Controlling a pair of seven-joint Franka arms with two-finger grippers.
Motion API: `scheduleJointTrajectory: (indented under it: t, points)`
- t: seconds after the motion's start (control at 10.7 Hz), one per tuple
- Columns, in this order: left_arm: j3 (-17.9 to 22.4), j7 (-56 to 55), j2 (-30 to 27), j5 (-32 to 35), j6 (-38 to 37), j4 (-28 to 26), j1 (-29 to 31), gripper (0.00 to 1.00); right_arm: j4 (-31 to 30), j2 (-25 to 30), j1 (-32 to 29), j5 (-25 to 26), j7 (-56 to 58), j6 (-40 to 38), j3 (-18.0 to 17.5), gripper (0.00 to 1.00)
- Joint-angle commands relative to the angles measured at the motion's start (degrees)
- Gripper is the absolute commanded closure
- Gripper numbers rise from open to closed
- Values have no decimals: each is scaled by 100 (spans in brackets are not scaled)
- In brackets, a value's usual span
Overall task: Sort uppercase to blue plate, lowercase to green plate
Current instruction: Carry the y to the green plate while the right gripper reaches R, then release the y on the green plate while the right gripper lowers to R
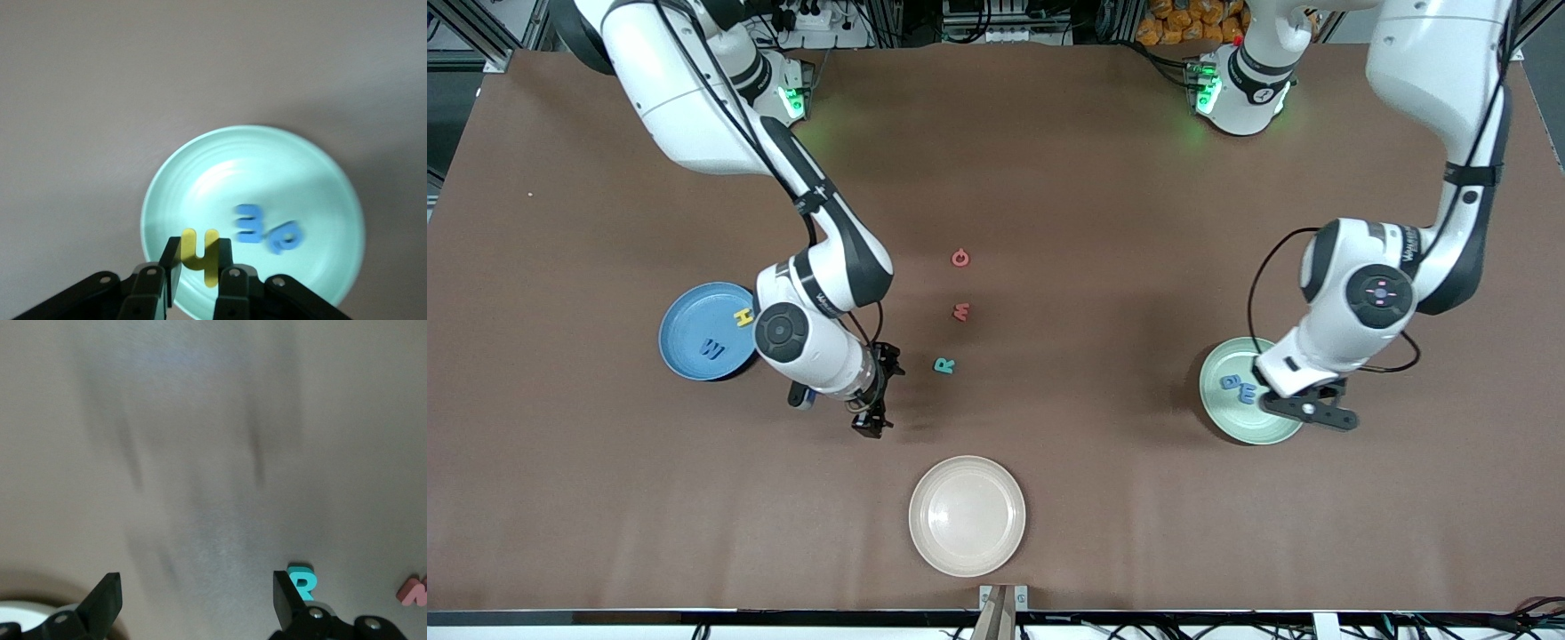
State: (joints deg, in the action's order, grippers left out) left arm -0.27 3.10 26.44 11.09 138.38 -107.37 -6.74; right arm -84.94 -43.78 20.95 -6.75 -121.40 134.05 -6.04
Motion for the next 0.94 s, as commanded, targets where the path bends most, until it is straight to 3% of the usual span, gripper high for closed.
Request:
scheduleJointTrajectory:
  t: [0.0, 0.56, 0.84]
  points:
    - [-61, 86, 151, -185, 373, -188, 85, 80, 188, -297, 251, 51, -514, 259, 42, 0]
    - [-61, 103, 441, -353, 699, -188, 85, 78, 162, -711, 717, 235, -1463, 315, 68, 0]
    - [-61, 95, 450, -423, 699, -188, 85, 60, 188, -684, 744, 262, -1535, 174, 59, 0]
